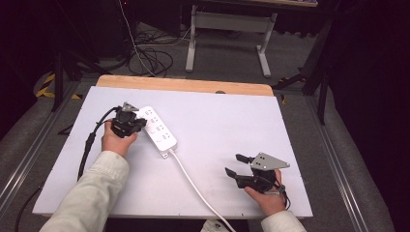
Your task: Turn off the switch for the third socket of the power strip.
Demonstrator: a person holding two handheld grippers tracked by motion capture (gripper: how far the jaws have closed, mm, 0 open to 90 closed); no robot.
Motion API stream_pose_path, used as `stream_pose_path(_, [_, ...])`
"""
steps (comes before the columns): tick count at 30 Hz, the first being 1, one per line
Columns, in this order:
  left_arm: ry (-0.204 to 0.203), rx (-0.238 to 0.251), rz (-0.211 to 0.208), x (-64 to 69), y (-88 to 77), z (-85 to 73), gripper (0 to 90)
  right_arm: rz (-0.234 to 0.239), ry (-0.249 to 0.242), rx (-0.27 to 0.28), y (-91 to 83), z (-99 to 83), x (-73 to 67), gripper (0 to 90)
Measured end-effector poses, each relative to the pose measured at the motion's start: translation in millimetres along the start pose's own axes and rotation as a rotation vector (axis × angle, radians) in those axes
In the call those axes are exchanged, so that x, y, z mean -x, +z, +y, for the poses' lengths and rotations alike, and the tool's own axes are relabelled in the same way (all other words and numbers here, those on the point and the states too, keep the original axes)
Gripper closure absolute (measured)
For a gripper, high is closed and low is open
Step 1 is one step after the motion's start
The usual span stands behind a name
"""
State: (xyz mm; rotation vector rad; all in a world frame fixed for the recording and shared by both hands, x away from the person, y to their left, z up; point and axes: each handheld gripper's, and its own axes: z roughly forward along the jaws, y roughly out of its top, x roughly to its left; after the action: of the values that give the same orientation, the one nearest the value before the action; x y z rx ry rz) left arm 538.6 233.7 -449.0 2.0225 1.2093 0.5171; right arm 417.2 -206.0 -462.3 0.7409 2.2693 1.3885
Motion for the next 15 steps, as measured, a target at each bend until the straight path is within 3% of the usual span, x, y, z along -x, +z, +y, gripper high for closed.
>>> stream_pose_path(3, [-0.016, 0.027, -0.027, 1.9, -7.8, 2.2, 81.9, -0.003, -0.002, -0.004, 0.2, -0.1, 0.2, 37.2])
stream_pose_path(6, [-0.008, 0.040, -0.028, 3.8, -14.6, 4.0, 81.2, -0.003, -0.002, -0.002, -0.1, -0.1, 0.3, 37.1])
stream_pose_path(11, [-0.006, 0.039, -0.034, 2.6, -24.1, 3.7, 79.3, -0.002, 0.000, -0.003, 0.1, -0.1, 0.5, 37.2])
stream_pose_path(13, [-0.004, 0.033, -0.013, 2.3, -27.1, 3.5, 77.0, -0.003, 0.000, -0.003, 0.2, -0.1, 0.3, 37.2])
stream_pose_path(15, [-0.028, 0.019, -0.042, 2.7, -27.6, 2.6, 75.0, -0.005, -0.002, -0.004, 0.3, -0.2, 0.3, 37.2])
